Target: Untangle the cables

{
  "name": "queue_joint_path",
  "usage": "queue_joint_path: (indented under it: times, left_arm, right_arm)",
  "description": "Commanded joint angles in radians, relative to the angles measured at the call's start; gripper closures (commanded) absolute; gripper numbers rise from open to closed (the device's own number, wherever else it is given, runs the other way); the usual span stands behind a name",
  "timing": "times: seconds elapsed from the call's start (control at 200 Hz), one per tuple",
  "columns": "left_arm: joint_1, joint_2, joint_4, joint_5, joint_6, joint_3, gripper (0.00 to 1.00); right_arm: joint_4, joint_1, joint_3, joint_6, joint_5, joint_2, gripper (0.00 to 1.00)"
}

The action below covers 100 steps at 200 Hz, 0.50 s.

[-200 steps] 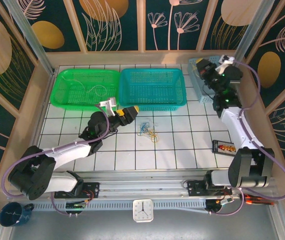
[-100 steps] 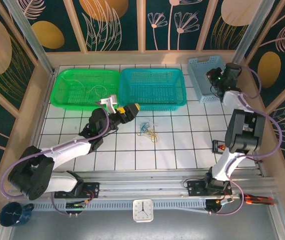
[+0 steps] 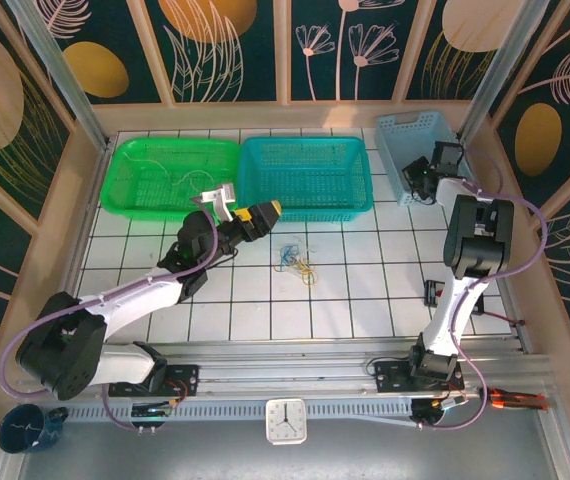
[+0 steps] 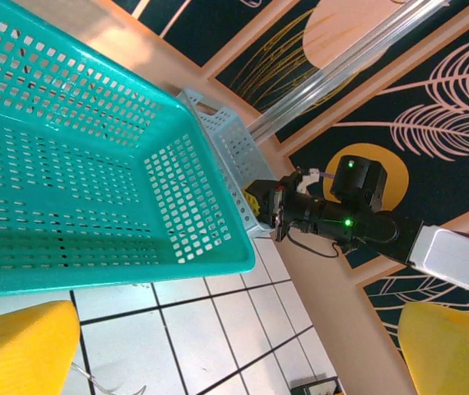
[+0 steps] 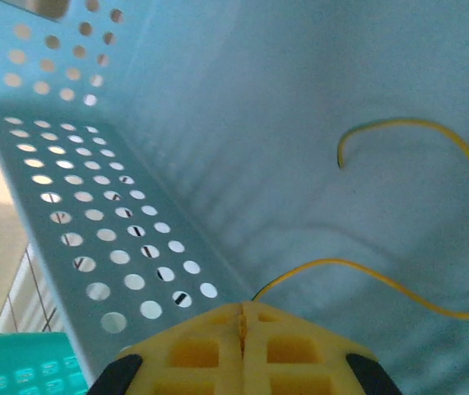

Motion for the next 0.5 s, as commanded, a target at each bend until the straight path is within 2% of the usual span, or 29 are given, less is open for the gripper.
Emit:
queue_joint_path:
  times: [0.0,0.24,0.495]
  left_arm:
    - [-0.005,0.0,0.019,0.016,0.013,0.026,0.01]
    - [-0.005,0.003,0.031,0.017,0.009,0.023,0.01]
    - [-0.005,0.002,0.03,0.017,0.01,0.021,0.01]
  right_arm:
    - [-0.02,0.023,-0.052,-0.026,0.021,-0.036,1.0]
    - [-0.025,0.062,-0.181,-0.02,0.012,-0.144,1.0]
    - [0.029,0.127,-0.392,0.028,0.002,-0.307,1.0]
